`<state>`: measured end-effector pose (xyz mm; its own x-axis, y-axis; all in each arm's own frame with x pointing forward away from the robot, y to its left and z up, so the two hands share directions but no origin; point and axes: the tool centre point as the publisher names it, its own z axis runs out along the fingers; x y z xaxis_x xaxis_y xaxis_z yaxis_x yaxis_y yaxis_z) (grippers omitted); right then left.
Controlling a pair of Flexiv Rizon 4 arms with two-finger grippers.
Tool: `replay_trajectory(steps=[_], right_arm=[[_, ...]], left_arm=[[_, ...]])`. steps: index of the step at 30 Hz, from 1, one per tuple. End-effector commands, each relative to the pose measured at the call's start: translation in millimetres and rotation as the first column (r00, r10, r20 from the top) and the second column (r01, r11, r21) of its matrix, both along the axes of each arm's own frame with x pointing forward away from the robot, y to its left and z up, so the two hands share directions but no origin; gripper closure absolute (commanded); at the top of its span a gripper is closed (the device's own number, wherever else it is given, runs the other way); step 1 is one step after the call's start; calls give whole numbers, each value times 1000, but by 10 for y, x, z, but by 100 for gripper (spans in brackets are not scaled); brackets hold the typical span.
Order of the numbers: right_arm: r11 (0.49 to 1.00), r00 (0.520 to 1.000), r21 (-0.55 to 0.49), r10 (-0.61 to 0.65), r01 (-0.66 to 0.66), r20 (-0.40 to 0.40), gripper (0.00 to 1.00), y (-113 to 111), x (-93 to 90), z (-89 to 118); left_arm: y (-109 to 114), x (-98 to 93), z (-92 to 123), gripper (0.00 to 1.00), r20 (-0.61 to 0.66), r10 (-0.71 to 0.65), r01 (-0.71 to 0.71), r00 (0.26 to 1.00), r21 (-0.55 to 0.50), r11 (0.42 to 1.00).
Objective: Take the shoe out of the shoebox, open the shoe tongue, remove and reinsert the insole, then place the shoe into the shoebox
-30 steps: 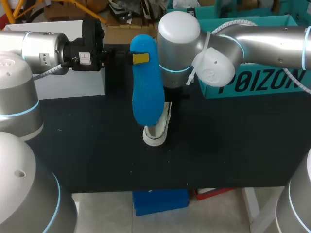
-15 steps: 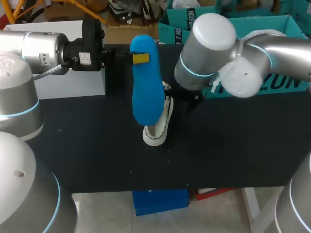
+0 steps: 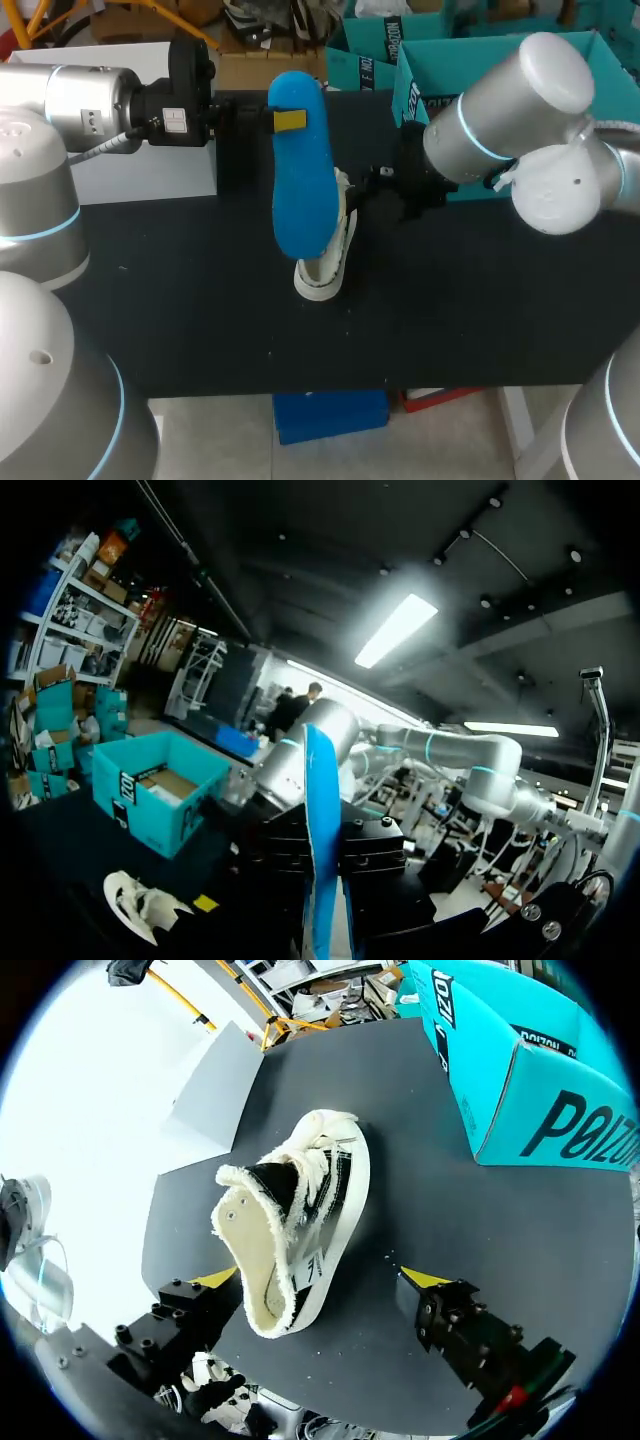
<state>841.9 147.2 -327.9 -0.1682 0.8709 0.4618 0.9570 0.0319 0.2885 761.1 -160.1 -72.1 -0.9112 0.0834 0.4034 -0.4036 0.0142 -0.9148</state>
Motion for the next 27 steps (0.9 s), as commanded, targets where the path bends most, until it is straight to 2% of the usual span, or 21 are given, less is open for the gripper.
replay_trajectory(steps=[1,21,23,25,27], right_arm=[[966,998,248,61,-67,33,0,-81,-51,97],[964,998,259,59,-67,39,0,-77,-48,126],[936,998,346,52,-58,27,0,-113,-46,128],[888,998,456,55,-56,16,0,-143,-31,153],[865,998,498,54,-53,12,0,-159,-22,184]], left_arm=[[-11,-8,3,100,0,5,-5,1000,3,1000],[-11,-8,3,100,0,5,-5,1000,3,1000],[-11,-8,3,100,0,5,-5,1000,3,1000],[-11,-8,3,100,0,5,-5,1000,3,1000],[-11,-8,3,100,0,5,-5,1000,3,1000]])
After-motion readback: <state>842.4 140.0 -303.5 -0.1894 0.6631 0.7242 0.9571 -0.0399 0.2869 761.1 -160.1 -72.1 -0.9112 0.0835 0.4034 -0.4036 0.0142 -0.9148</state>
